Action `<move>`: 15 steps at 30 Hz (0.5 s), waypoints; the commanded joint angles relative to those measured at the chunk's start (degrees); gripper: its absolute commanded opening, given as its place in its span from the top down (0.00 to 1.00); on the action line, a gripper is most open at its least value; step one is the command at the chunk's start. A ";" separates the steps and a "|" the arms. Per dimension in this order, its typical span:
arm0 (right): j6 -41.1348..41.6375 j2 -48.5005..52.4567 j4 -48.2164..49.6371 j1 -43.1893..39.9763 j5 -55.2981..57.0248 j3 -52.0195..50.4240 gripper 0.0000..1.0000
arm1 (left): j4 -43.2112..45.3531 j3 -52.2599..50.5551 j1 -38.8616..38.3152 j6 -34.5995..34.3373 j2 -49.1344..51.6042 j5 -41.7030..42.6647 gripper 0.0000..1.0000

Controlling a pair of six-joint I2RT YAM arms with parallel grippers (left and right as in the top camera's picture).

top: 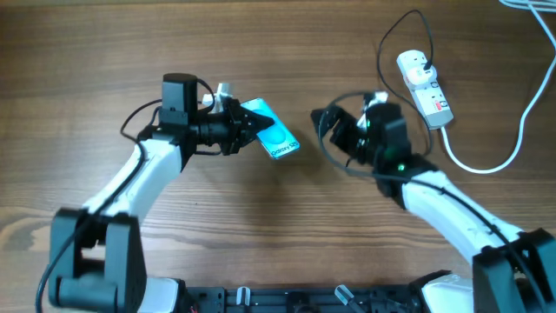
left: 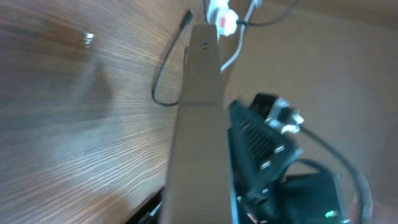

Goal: Plug charger to phone and switch on socket
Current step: 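Release the phone from the right gripper and move it toward the cable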

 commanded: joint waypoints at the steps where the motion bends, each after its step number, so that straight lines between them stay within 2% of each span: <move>1: -7.61 -0.04 -7.93 -1.95 11.54 7.32 0.01 | 1.81 0.26 0.70 2.19 2.67 6.75 0.96; 3: -10.03 -0.04 -11.39 -3.30 14.75 9.75 0.01 | 1.84 0.26 1.01 2.40 2.99 6.73 0.96; 8: -11.69 2.54 -12.00 -7.21 16.48 10.19 0.00 | 2.54 0.26 1.01 2.62 2.99 6.36 0.96; 12: -17.31 10.99 -6.84 -8.68 17.84 10.73 0.01 | 2.86 0.24 1.01 2.60 2.99 5.44 0.96; 15: -18.73 17.73 -6.47 -8.68 21.27 13.90 0.03 | 2.86 0.24 1.01 2.58 2.99 5.44 0.96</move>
